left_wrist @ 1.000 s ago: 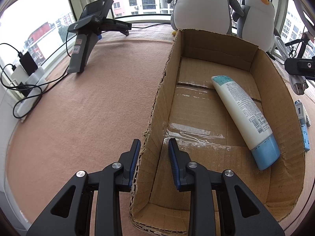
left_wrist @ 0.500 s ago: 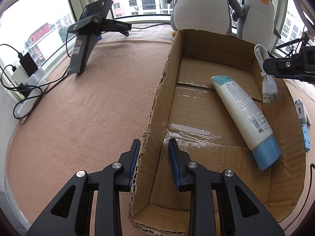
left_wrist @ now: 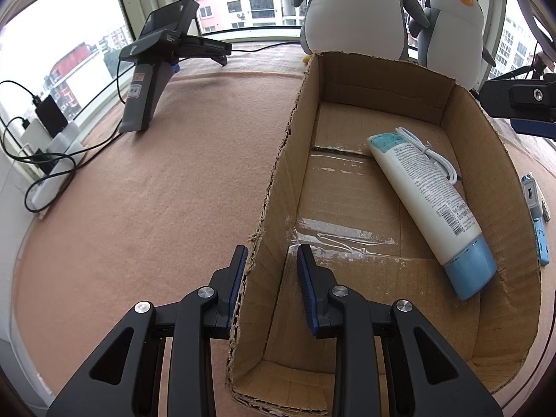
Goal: Organize rigid objects
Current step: 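Move the right tool to the patterned lighter and grasp it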
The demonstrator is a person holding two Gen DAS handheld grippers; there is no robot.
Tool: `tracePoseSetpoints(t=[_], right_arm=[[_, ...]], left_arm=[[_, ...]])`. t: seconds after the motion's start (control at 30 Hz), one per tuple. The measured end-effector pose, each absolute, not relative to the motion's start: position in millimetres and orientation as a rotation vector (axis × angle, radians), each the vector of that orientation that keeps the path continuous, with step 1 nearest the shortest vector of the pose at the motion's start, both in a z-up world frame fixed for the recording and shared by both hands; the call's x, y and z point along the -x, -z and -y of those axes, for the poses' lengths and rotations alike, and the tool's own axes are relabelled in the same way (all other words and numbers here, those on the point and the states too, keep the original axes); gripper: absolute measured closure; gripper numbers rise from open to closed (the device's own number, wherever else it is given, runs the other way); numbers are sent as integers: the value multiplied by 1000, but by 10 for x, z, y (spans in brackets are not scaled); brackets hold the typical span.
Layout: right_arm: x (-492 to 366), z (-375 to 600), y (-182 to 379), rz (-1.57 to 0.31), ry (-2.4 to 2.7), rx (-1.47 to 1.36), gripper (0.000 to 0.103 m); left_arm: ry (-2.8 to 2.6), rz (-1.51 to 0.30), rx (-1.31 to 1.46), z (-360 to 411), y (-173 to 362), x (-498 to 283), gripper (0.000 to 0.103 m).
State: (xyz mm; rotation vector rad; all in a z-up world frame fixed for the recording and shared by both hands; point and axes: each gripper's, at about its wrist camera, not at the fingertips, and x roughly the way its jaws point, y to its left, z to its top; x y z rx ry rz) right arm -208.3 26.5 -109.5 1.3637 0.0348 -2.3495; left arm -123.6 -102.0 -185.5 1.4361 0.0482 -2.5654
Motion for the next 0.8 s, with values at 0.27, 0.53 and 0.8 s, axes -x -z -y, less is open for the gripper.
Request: tracePoseSetpoints(t=[0.27,0.53,0.8], right_arm=[[1921,-675,1022,-14,2388,-1370,29],[1854,-1453,1020,56,2488,-1412,29],[1944,-2260,1193,120,2606,-1497,29]], left_arm=[[2566,-44,-1435,1019,1858,1238,76],[2565,-32,-1436,1012,1861,1244,76],[2559,-11,-1433,977,1864,1230,76]])
